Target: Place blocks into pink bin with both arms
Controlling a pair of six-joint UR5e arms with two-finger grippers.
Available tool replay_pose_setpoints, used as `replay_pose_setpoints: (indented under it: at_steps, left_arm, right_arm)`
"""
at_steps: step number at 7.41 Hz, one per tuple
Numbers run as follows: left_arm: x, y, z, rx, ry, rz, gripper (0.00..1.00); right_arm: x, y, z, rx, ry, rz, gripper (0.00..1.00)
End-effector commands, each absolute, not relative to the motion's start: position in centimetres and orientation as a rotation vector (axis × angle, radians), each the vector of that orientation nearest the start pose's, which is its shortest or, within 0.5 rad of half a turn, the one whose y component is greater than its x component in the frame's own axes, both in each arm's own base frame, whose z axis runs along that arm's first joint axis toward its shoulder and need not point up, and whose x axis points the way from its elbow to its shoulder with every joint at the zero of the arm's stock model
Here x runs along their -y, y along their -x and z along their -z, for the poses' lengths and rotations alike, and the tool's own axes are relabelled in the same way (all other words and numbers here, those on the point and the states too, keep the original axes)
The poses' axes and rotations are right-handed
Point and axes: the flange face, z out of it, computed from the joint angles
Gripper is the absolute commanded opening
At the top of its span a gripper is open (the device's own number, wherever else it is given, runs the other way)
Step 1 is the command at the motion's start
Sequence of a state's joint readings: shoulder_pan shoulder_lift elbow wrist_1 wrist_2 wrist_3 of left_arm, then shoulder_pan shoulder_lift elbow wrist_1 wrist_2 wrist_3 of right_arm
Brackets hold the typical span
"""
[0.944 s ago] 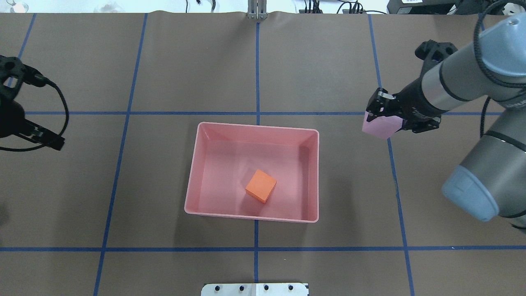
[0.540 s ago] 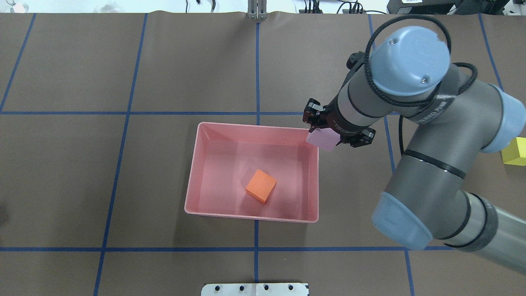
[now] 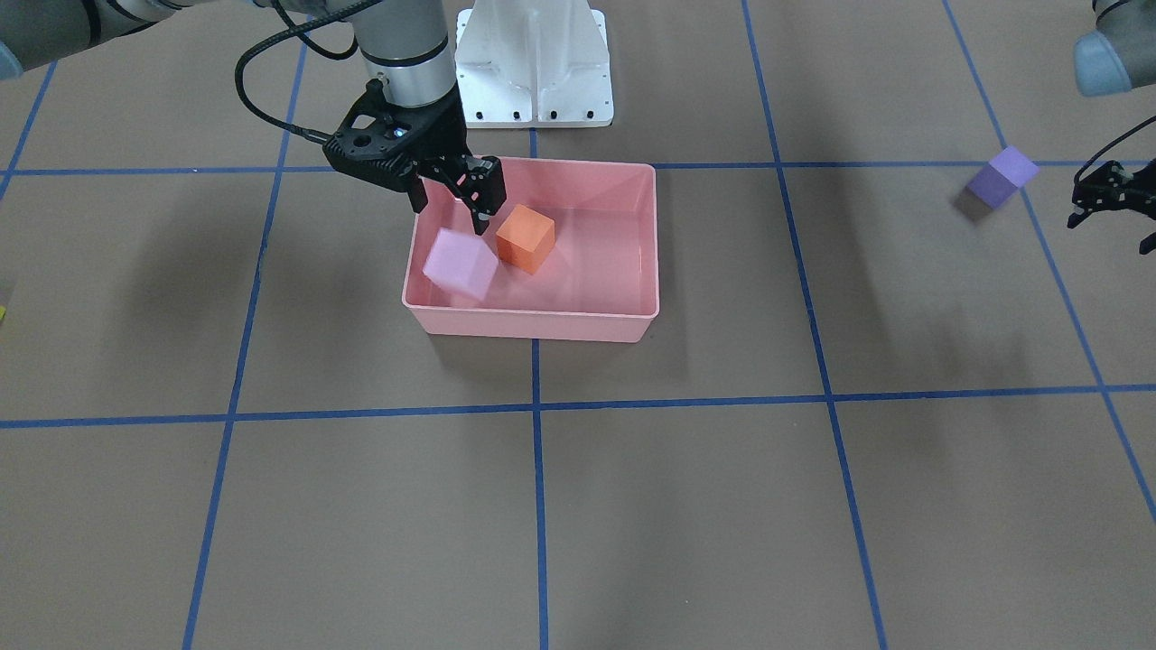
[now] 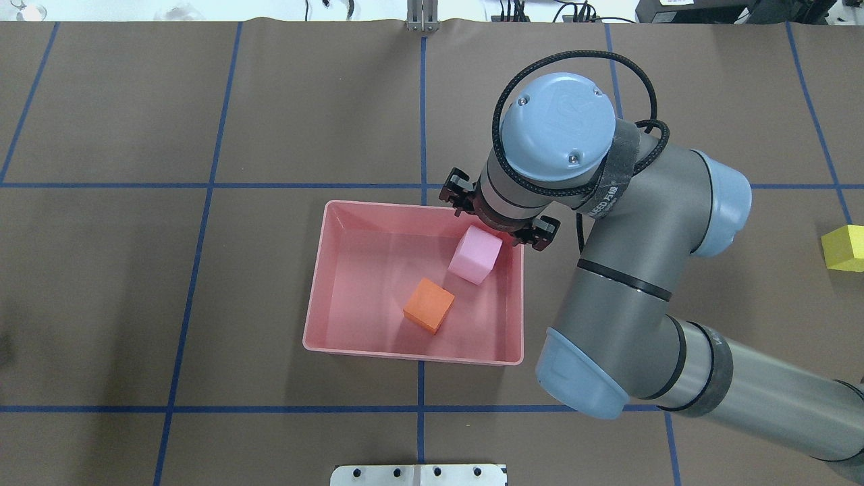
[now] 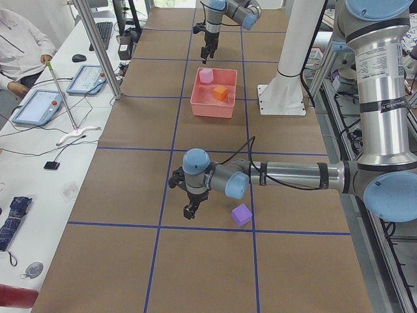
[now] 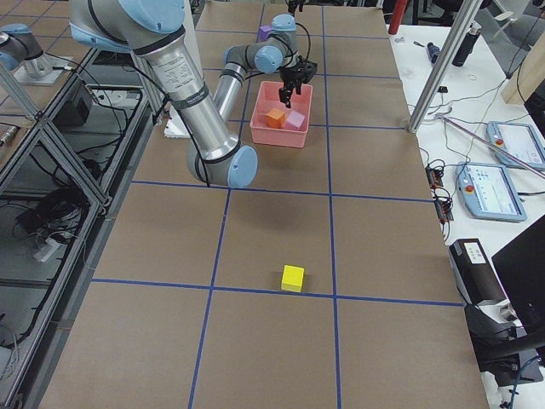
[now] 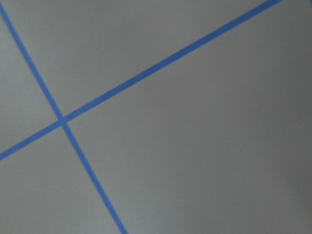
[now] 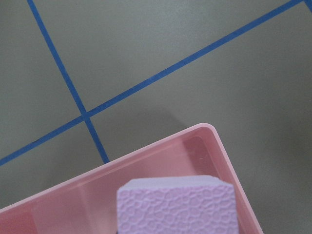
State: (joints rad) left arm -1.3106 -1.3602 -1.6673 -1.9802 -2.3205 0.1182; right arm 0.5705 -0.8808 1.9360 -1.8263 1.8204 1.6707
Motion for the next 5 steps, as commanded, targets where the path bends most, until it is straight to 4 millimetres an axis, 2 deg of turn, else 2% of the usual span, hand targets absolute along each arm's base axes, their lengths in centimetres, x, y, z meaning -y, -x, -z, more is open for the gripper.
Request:
replay_pose_setpoints:
  at_steps: [1,2,3,5]
  left_arm:
    - [38.3,-2.1,-68.5,-0.879,-0.179,-0.295,1.00]
    - [37.1,-1.6,-66.6,-0.884,-0.127,-0.120,1.00]
    - [36.2,-1.5,-65.9,-0.899,-0.078,0.029,1.00]
    - [31.4,-0.9,-67.6,-0.921,0.012,0.262,1.00]
  right_arm:
    - [43.2,43.2,-15.3,0.829,0.021,-0.524,1.00]
    - [43.8,42.1,-16.2,0.818,-0.007,-0.489,1.00]
    - [44.1,40.2,-17.5,0.813,-0.022,-0.460,1.00]
    - [45.2,36.4,-20.0,0.808,-0.037,-0.366,1.00]
